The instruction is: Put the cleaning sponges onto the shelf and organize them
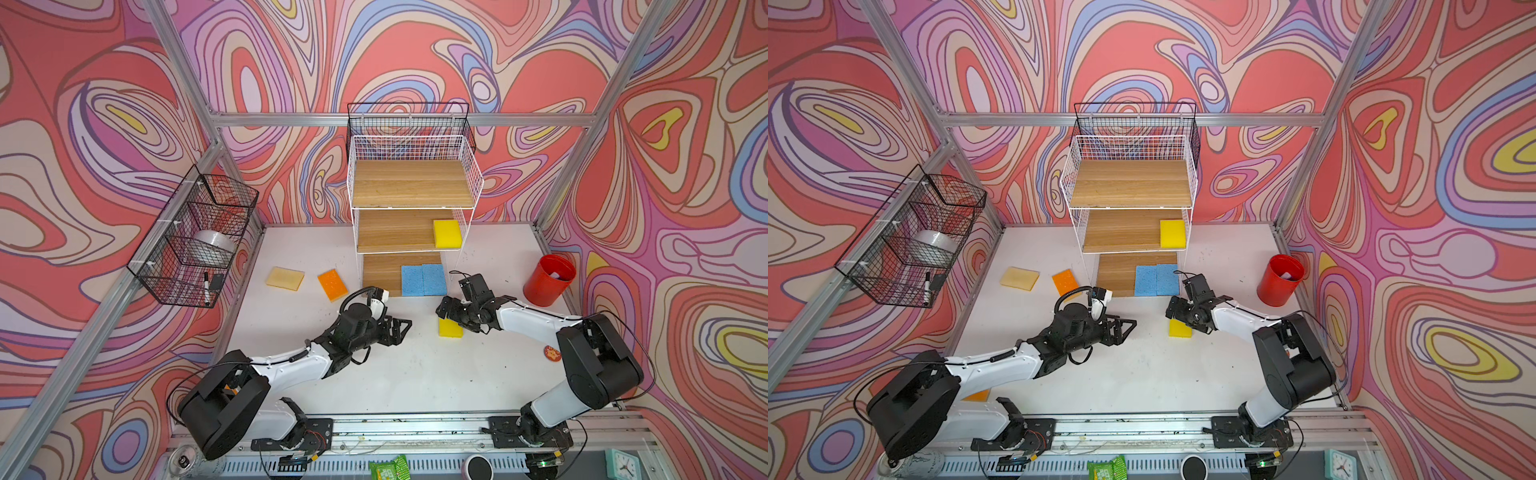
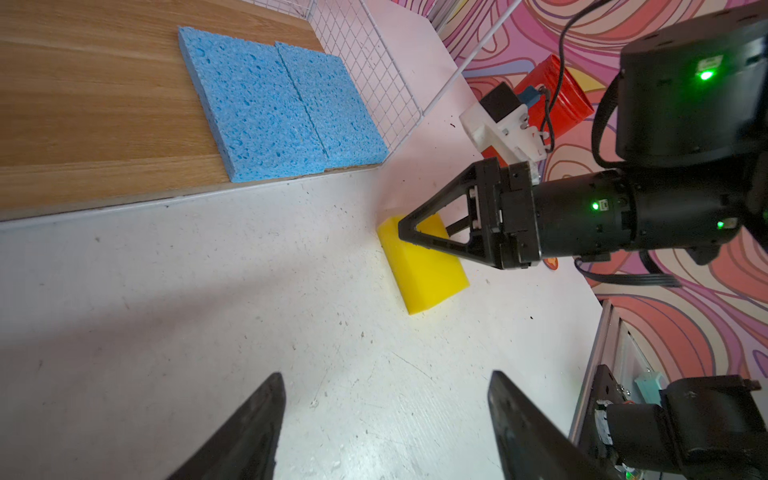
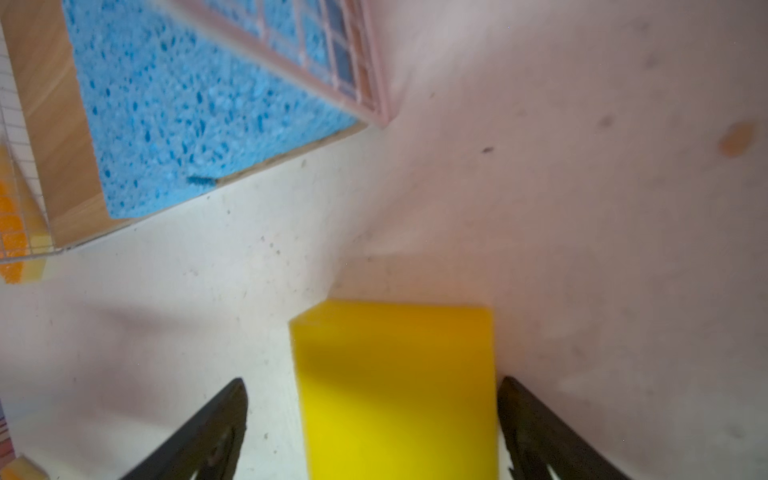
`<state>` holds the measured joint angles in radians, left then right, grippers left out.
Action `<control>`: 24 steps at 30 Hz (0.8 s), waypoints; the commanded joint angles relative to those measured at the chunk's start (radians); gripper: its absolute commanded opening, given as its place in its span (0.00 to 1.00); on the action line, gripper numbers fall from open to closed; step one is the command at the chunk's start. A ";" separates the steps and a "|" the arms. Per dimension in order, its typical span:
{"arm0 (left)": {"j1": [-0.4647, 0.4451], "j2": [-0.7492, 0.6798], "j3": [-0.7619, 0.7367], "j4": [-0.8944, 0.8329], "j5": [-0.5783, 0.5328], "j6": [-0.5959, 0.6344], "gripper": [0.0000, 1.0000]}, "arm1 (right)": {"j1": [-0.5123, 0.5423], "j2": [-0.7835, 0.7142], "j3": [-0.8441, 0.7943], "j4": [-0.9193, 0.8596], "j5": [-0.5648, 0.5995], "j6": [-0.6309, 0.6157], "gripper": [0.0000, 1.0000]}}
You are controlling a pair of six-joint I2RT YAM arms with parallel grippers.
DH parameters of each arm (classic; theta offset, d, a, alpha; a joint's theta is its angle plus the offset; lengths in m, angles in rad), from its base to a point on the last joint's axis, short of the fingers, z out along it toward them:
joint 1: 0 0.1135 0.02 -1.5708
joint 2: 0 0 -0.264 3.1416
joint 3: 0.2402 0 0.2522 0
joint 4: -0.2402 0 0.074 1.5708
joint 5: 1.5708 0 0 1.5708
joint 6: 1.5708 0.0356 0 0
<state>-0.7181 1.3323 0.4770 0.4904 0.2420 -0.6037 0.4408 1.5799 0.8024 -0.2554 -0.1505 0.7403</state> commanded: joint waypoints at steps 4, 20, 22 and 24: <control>0.005 0.019 0.025 -0.075 -0.009 -0.007 0.43 | 0.027 -0.058 -0.014 -0.044 0.009 0.054 0.98; -0.119 0.278 0.252 -0.119 -0.046 -0.067 0.39 | -0.025 -0.357 -0.086 -0.172 0.054 -0.040 0.98; -0.136 0.311 0.295 -0.157 -0.075 -0.068 0.39 | -0.082 -0.395 -0.109 -0.177 0.022 -0.054 0.98; -0.151 0.340 0.329 -0.179 -0.096 -0.080 0.40 | -0.148 -0.434 -0.134 -0.179 -0.022 -0.074 0.98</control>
<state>-0.8467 1.6447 0.7578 0.3588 0.1883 -0.6525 0.3565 1.1873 0.7029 -0.3969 -0.1364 0.7116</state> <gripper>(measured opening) 0.394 0.983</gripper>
